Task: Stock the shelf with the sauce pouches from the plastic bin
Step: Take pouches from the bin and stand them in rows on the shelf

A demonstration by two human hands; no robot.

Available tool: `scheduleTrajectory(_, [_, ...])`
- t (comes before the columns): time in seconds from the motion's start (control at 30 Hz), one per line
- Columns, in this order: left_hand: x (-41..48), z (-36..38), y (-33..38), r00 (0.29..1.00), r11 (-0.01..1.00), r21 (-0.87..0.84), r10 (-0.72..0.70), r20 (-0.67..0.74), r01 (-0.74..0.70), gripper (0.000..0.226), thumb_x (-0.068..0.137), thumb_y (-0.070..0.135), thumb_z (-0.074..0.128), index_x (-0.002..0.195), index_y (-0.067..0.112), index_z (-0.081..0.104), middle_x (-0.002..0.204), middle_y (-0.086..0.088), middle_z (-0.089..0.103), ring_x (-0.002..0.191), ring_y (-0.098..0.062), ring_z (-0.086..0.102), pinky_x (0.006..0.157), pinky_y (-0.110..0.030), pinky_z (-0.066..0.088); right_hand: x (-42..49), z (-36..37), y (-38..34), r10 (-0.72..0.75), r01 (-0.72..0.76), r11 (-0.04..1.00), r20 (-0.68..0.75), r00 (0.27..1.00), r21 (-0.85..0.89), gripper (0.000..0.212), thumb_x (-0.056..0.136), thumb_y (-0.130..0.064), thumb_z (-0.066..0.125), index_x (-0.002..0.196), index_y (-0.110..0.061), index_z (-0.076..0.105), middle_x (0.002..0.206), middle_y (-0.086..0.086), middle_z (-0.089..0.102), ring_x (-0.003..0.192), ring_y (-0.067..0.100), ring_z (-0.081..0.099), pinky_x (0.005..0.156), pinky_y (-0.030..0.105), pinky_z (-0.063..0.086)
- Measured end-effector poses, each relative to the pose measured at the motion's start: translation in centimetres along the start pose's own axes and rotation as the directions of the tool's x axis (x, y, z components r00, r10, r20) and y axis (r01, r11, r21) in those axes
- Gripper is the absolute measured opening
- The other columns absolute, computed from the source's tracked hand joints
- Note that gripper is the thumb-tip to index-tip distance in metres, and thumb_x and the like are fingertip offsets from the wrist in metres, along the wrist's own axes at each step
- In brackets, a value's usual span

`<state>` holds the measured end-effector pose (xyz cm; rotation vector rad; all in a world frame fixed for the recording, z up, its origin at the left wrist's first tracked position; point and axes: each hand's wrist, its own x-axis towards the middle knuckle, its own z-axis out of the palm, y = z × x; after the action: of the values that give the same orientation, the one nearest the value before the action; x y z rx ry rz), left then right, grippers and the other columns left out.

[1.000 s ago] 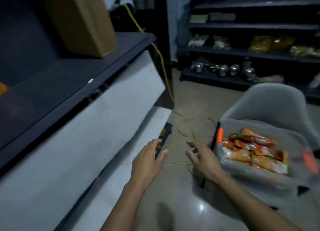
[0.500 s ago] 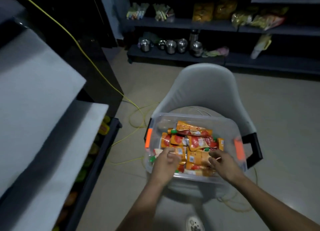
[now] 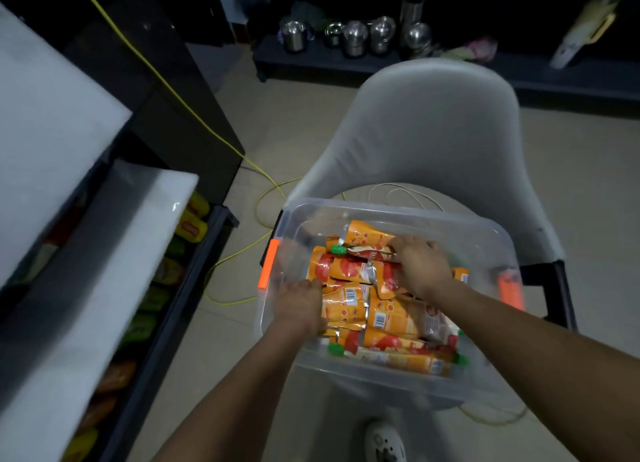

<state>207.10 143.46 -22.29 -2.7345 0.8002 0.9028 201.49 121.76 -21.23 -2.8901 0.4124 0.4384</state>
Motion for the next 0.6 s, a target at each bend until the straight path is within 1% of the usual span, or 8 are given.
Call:
scheduleTrajectory(0.1, [0.6,0.3,0.2,1.0,0.977,0.211,0.021,0.005,-0.022,0.051,0.08,0.035,0.069,0.126,0.02,0.051,0.122,-0.006,0.063,0.118,-0.027,0.055,0.102,-0.04,0.034,0.8,0.7,0.1,-0.033,0.03,0.993,-0.023,0.999,-0.116,0.042,0.085,-0.025,0.061,0.126,-0.023,0.051,0.126,0.004,0.058,0.119,0.025,0.049,0.098,0.039,0.036])
scheduleTrajectory(0.17, [0.8,-0.1,0.2,1.0,0.959,0.282,0.005,-0.004,-0.003,0.042,0.078,0.035,0.069,0.118,0.025,0.059,0.112,-0.002,0.068,0.11,-0.024,0.06,0.096,-0.038,0.036,1.1,0.7,0.3,-0.063,0.058,0.984,-0.026,0.998,-0.167,0.034,0.085,-0.029,0.06,0.119,-0.025,0.056,0.118,0.002,0.063,0.113,0.024,0.049,0.093,0.038,0.036])
scheduleTrajectory(0.27, [0.4,-1.3,0.4,1.0,0.962,0.273,-0.005,0.01,0.002,0.044,0.072,0.039,0.074,0.113,0.025,0.064,0.107,0.001,0.07,0.103,-0.022,0.065,0.09,-0.034,0.042,0.9,-0.1,0.6,-0.09,0.08,0.984,-0.056,0.994,-0.162,0.024,0.088,-0.027,0.055,0.112,-0.028,0.061,0.106,0.001,0.068,0.107,0.023,0.05,0.088,0.037,0.034])
scheduleTrajectory(0.37, [-1.2,-2.7,0.7,0.998,0.975,0.22,-0.003,-0.069,0.018,0.036,0.078,0.037,0.07,0.11,0.023,0.067,0.11,-0.001,0.069,0.104,-0.024,0.066,0.086,-0.032,0.047,-0.5,-1.3,1.0,-0.08,0.076,0.995,-0.055,0.995,-0.069,0.025,0.089,-0.033,0.054,0.113,-0.029,0.06,0.102,0.002,0.067,0.104,0.022,0.051,0.086,0.036,0.032])
scheduleTrajectory(0.43, [-2.8,-3.9,0.7,0.994,0.99,0.128,-0.036,-0.108,0.05,0.033,0.081,0.037,0.069,0.11,0.022,0.066,0.114,-0.003,0.068,0.11,-0.024,0.064,0.086,-0.031,0.047,-2.1,-2.3,1.0,-0.029,0.035,0.993,-0.06,0.998,0.111,0.026,0.088,-0.034,0.057,0.113,-0.029,0.061,0.102,0.001,0.068,0.1,0.022,0.055,0.087,0.035,0.034])
scheduleTrajectory(0.47, [-3.7,-4.6,0.6,0.991,0.997,0.042,-0.064,-0.116,0.07,0.036,0.08,0.041,0.071,0.111,0.022,0.065,0.117,-0.003,0.067,0.114,-0.023,0.061,0.087,-0.031,0.048,-3.0,-3.0,0.9,0.024,-0.014,0.958,-0.033,0.999,0.287,0.026,0.087,-0.031,0.06,0.112,-0.028,0.063,0.103,0.001,0.069,0.096,0.021,0.059,0.085,0.034,0.038])
scheduleTrajectory(0.53, [-5.7,-6.1,0.1,0.985,0.979,-0.174,-0.126,-0.115,0.105,0.045,0.075,0.053,0.074,0.107,0.023,0.063,0.114,-0.002,0.067,0.113,-0.024,0.061,0.084,-0.032,0.048,-4.9,-4.3,0.2,0.098,-0.134,0.746,0.091,0.991,0.652,0.028,0.085,-0.019,0.066,0.112,-0.022,0.066,0.103,0.003,0.07,0.085,0.017,0.063,0.077,0.029,0.046])
scheduleTrajectory(0.6, [-8.2,-7.2,-0.9,0.981,0.904,-0.411,-0.172,-0.089,0.121,0.046,0.071,0.058,0.075,0.098,0.023,0.063,0.101,-0.001,0.068,0.099,-0.024,0.065,0.078,-0.032,0.048,-7.0,-5.5,-1.2,0.094,-0.191,0.533,0.167,0.982,0.824,0.029,0.085,-0.013,0.069,0.113,-0.018,0.066,0.106,0.006,0.07,0.082,0.016,0.067,0.074,0.03,0.052])
